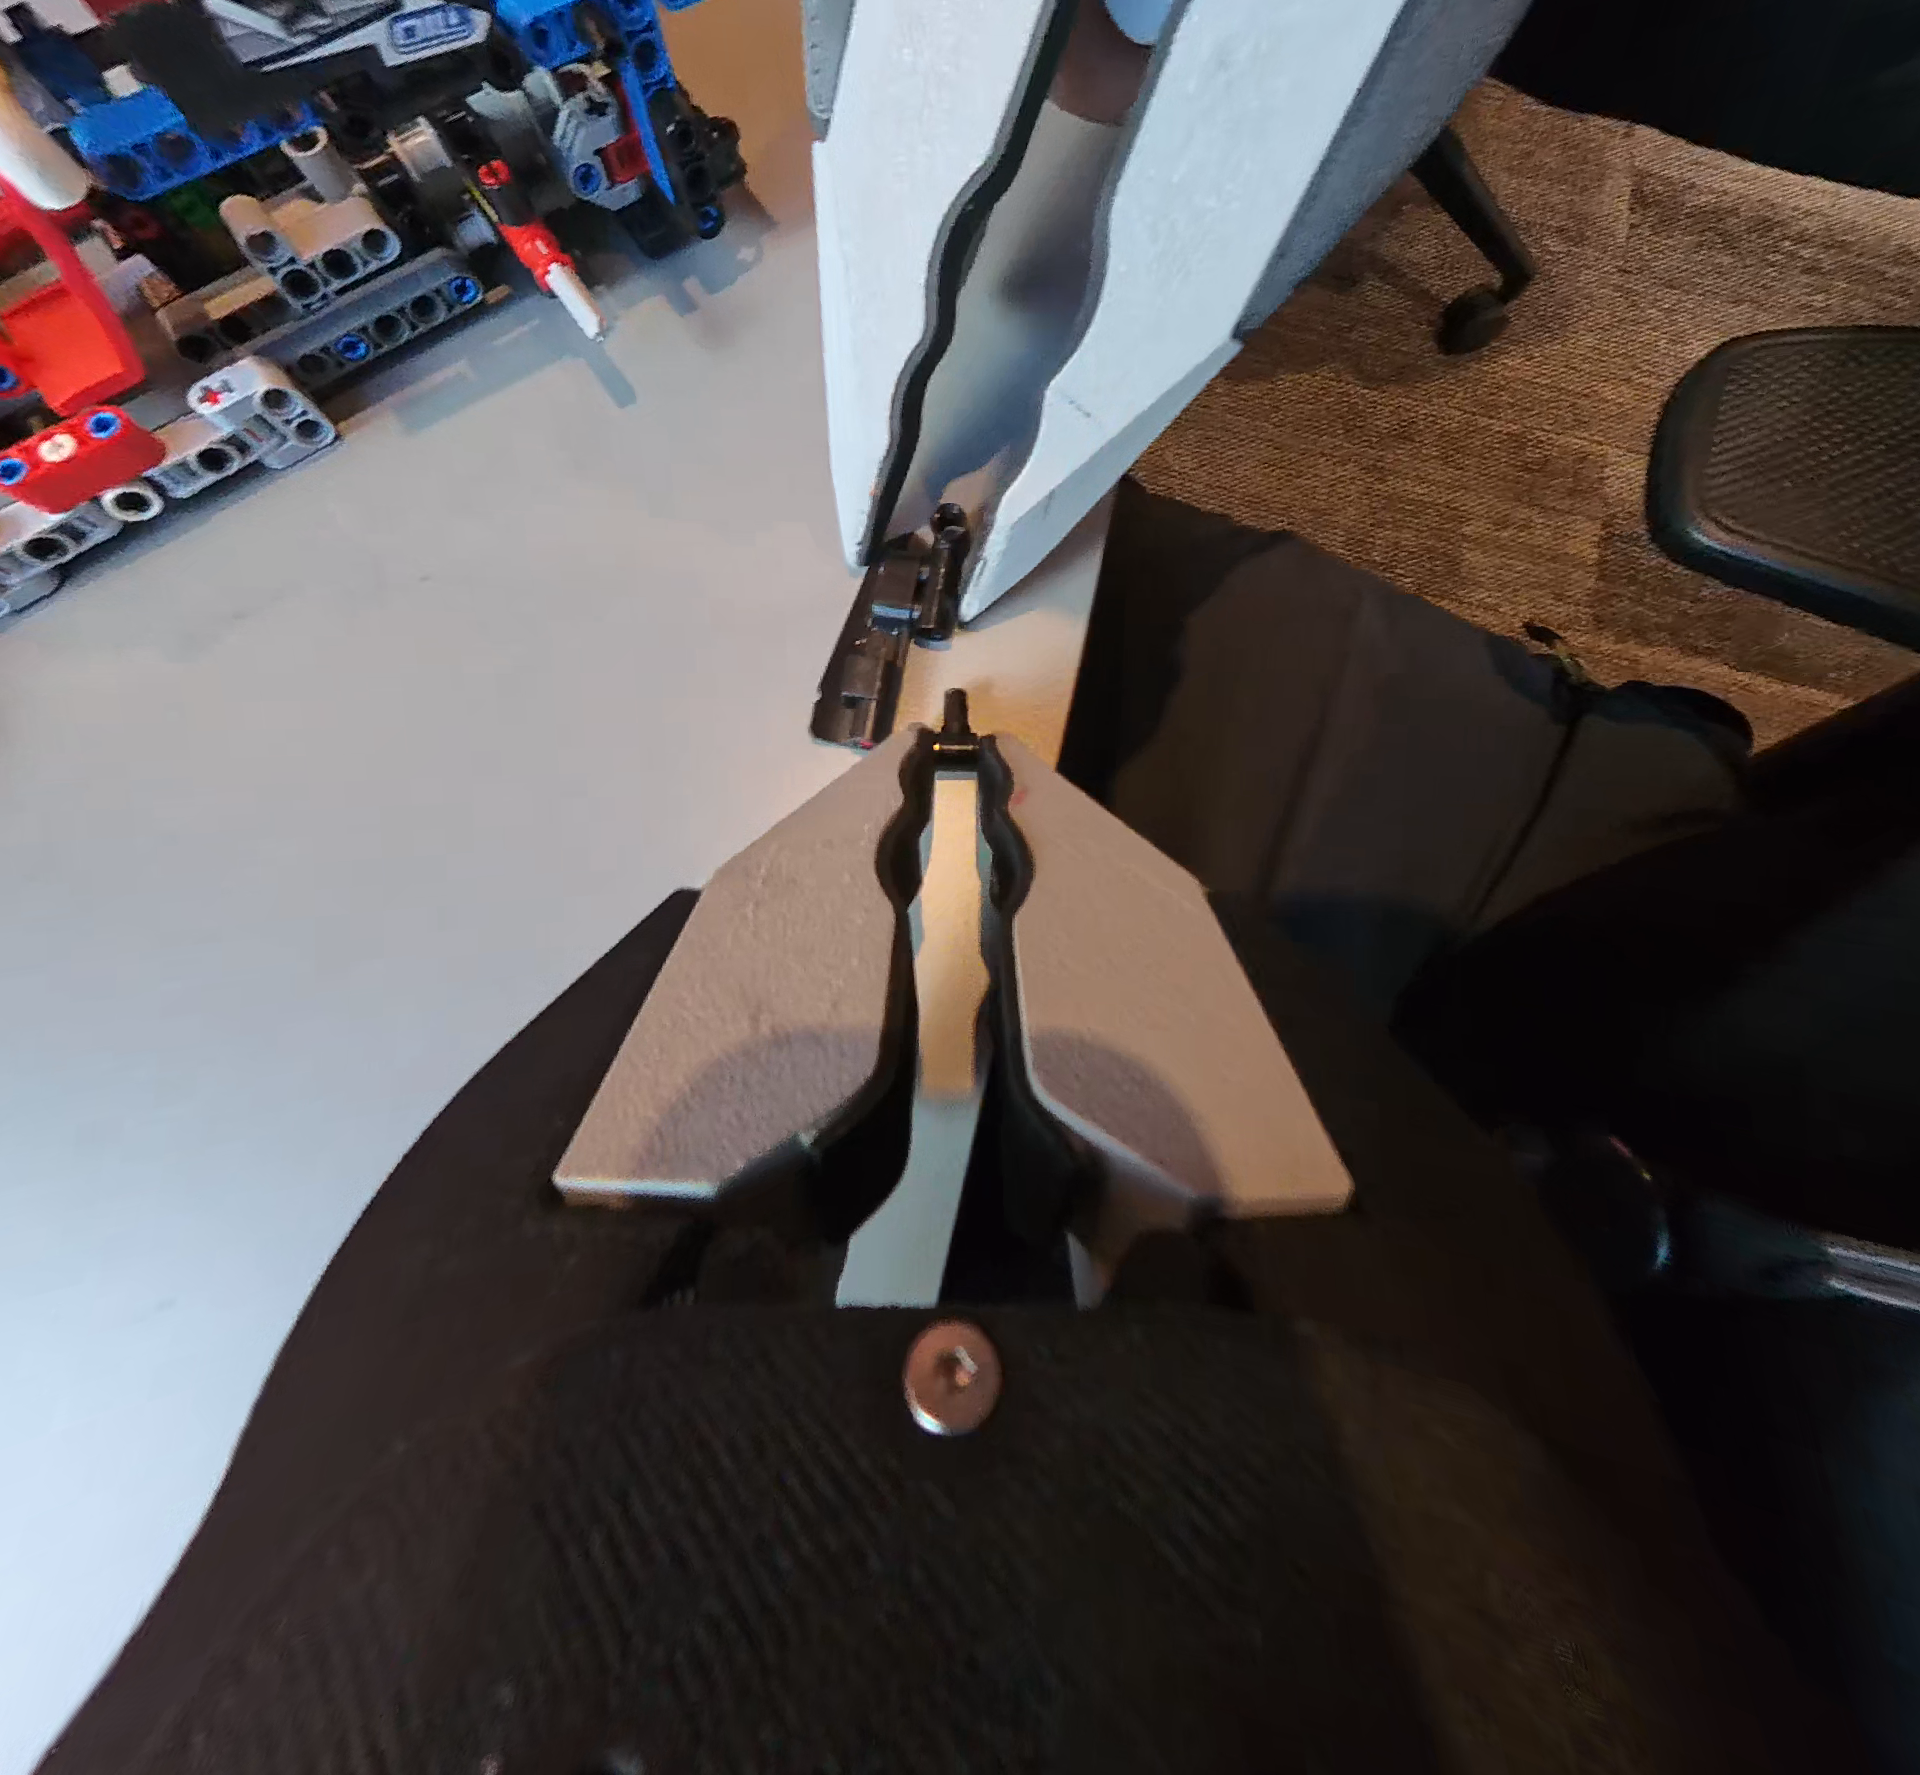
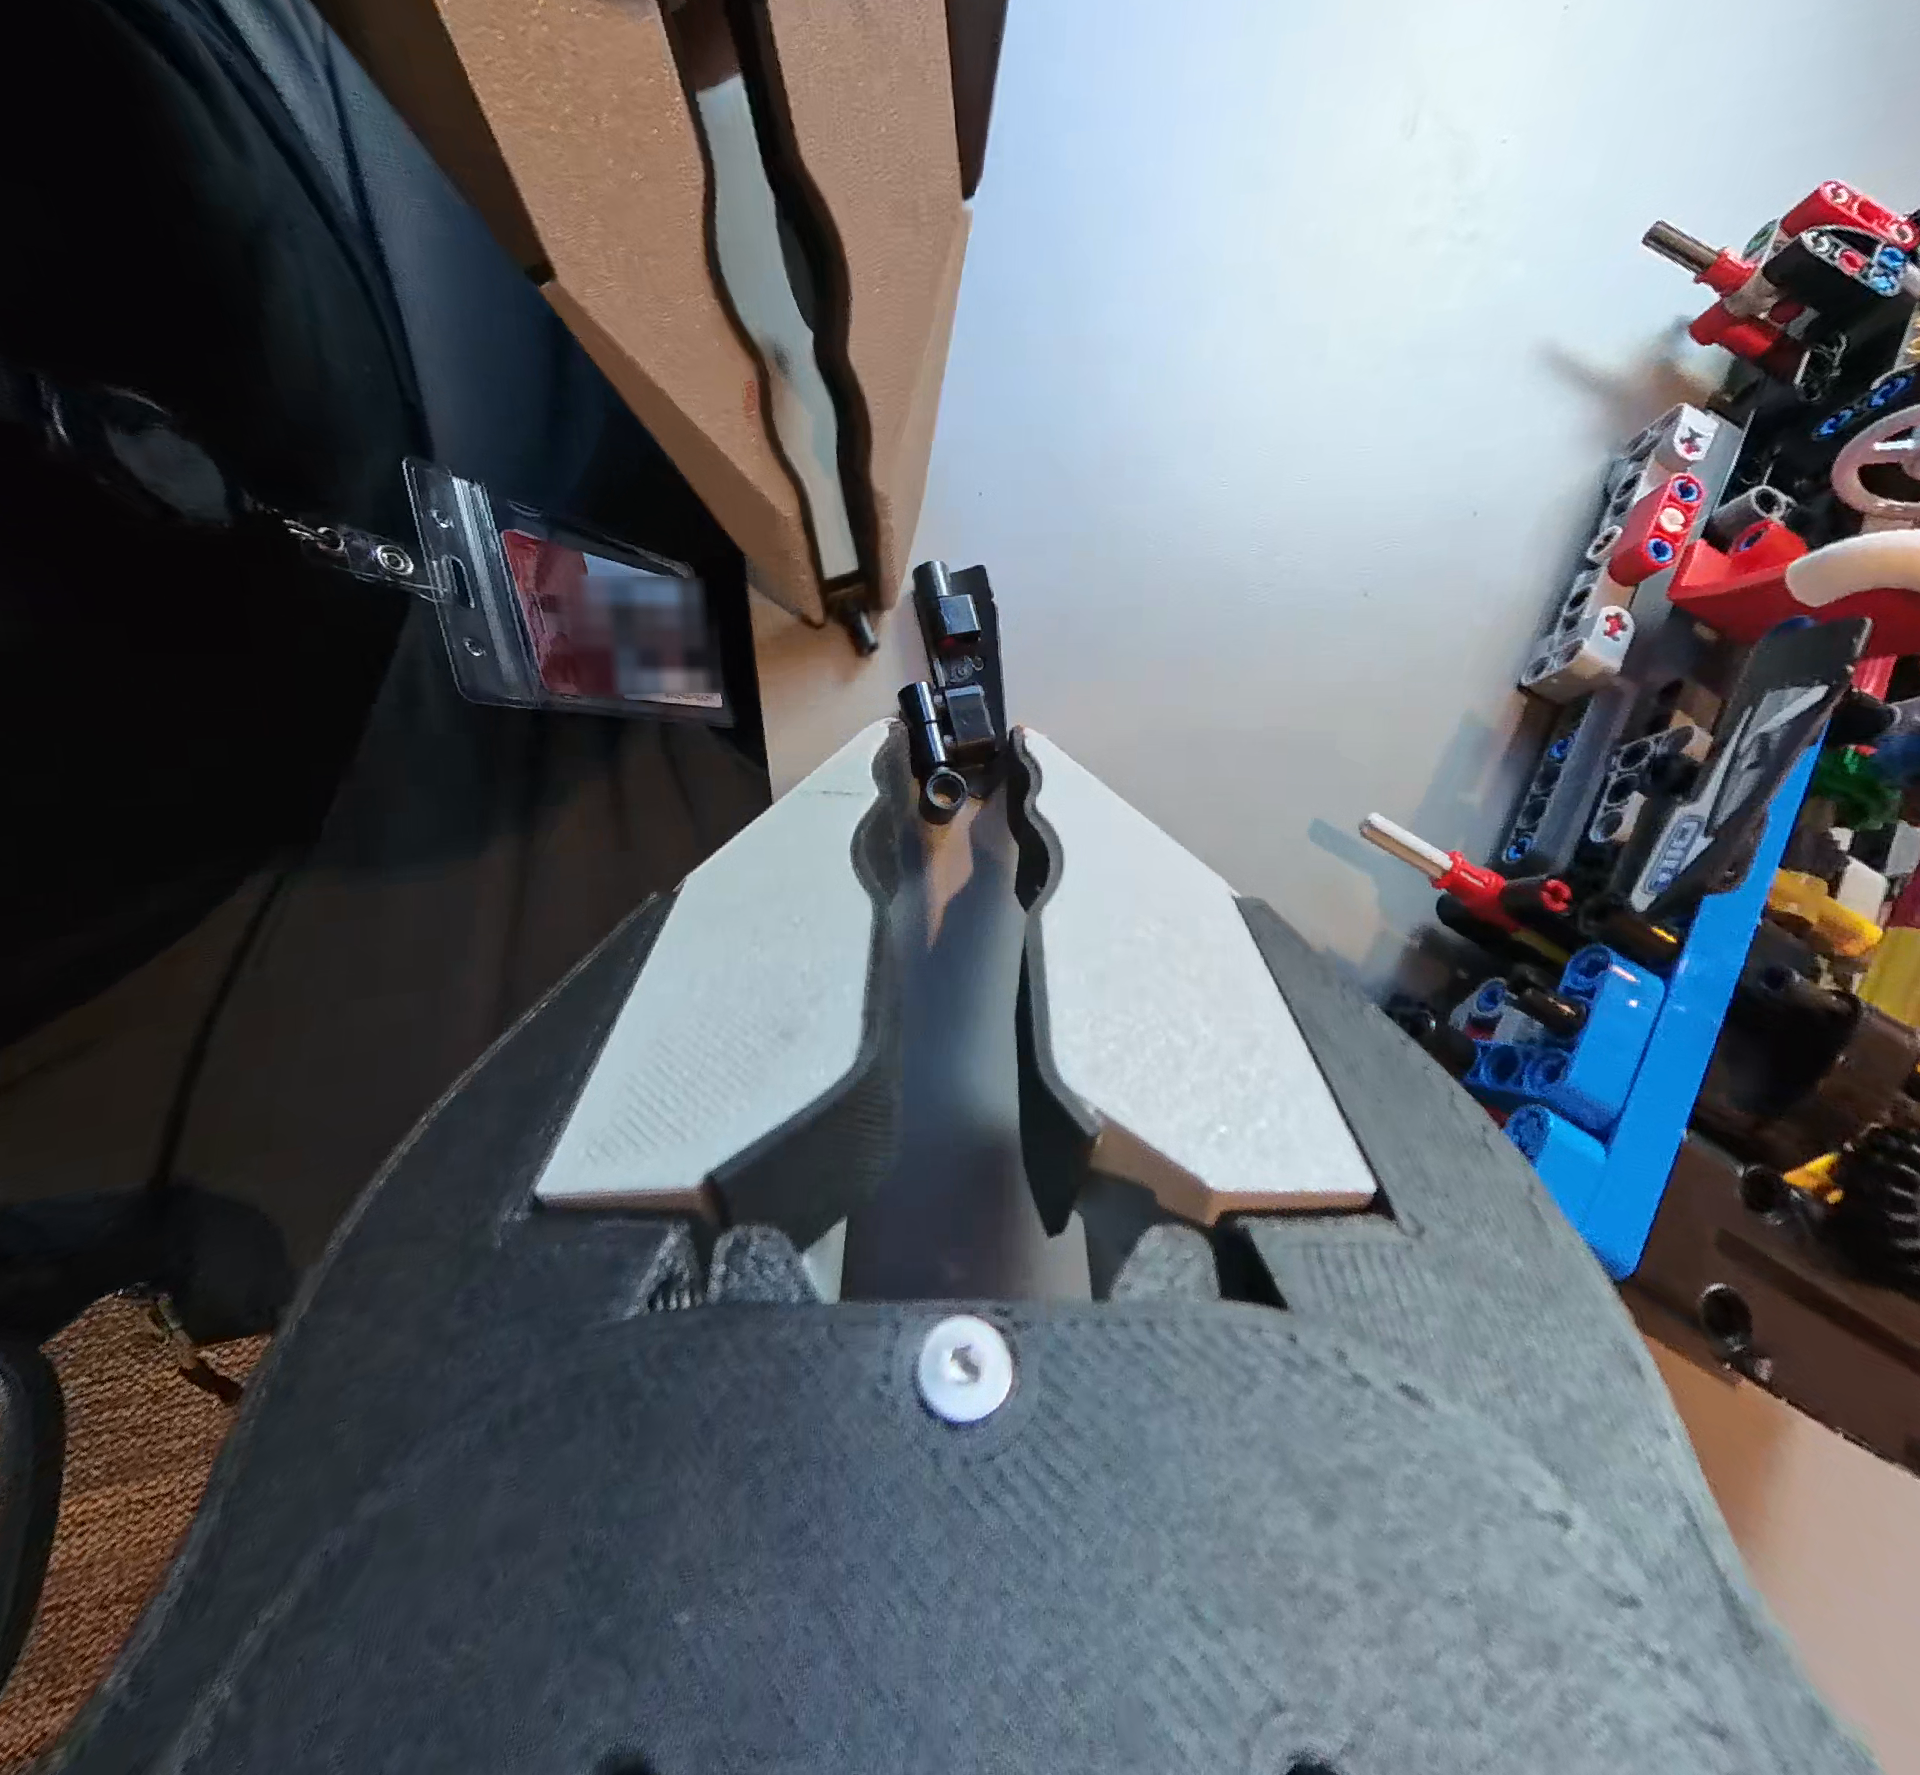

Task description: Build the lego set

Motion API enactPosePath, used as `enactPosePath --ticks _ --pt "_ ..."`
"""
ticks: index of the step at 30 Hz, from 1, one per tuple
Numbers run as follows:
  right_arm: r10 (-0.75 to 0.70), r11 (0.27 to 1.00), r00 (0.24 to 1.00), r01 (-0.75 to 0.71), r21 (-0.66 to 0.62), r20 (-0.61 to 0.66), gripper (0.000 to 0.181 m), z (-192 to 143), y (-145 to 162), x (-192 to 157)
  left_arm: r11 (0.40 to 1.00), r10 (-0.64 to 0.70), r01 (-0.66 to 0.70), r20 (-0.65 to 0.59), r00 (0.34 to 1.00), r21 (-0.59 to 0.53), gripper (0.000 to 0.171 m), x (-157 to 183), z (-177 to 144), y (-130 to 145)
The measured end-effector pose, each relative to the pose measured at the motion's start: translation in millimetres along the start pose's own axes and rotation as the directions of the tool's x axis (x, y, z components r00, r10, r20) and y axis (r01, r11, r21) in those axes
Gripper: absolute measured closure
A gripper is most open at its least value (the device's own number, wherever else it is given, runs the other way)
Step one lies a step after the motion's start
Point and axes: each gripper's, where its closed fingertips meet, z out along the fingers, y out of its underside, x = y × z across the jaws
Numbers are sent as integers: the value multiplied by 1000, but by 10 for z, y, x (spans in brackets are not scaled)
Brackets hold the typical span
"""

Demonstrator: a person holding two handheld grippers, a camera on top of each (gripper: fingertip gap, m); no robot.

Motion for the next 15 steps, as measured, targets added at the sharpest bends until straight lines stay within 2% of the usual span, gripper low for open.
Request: enactPosePath --ticks 5,9,12,15 --pt "0 1000 999 0 -3 -38 166 0 -3 10 999 45 -46 31 998 27 166 -33 -18 9" --pt "60 998 998 -60 8 -1 168 -29 -1 -7 982 180 -183 87 980 36 166 -33 -23 0" --pt "136 991 990 -137 12 20 169 -47 7 -4 944 325 -330 160 932 7 166 -55 -28 -9" --pt "213 977 976 -213 12 48 169 -53 2 -24 885 456 -464 242 856 -29 166 -131 -46 -8"
